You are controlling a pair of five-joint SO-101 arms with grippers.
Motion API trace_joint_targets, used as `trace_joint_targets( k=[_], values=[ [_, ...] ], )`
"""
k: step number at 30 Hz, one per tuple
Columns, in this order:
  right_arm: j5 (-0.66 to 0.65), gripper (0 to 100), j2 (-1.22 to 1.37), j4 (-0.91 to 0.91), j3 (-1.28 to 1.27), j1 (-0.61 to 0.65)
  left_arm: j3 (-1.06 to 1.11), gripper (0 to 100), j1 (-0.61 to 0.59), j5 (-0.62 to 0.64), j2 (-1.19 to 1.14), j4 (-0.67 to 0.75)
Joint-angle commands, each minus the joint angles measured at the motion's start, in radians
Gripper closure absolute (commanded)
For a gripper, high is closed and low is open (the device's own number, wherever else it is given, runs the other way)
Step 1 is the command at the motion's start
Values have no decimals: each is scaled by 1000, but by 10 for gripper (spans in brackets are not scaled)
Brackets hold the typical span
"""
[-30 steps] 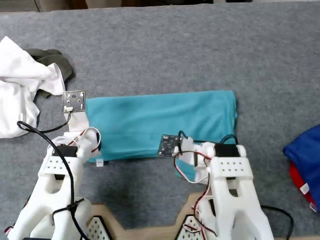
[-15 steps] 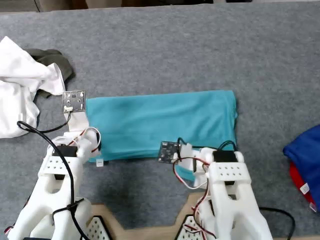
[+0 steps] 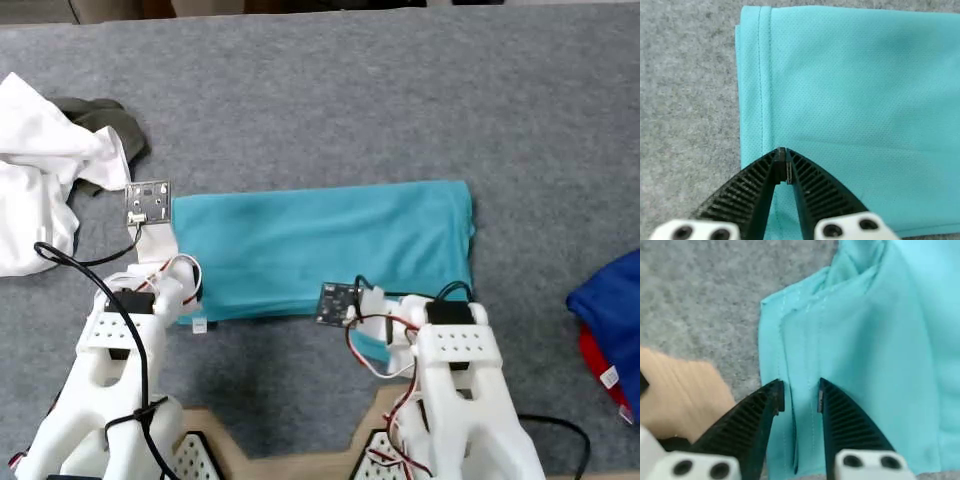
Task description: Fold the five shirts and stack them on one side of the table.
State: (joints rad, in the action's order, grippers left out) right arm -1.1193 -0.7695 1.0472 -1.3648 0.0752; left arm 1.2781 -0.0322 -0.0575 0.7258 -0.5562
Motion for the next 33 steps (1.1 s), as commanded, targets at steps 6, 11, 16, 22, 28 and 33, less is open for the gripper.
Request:
trace_joint_targets(
  k=[6, 11, 16, 22, 28, 33],
  values=[
    [-8, 858, 8, -20, -5, -19, -48, 979, -5, 6, -2, 12],
    [-8, 858, 8, -32, 15, -82, -48, 979, -5, 6, -2, 12],
    [-8, 870, 8, -32, 21, -85, -48, 979, -5, 6, -2, 12],
    [-8, 984, 8, -34, 21, -90, -48, 979, -5, 5, -2, 12],
    [-11, 983, 8, -26, 22, -85, -48, 979, -5, 5, -2, 12],
    [-12, 983, 7, 64, 99, -90, -48, 979, -3, 5, -2, 12]
  ],
)
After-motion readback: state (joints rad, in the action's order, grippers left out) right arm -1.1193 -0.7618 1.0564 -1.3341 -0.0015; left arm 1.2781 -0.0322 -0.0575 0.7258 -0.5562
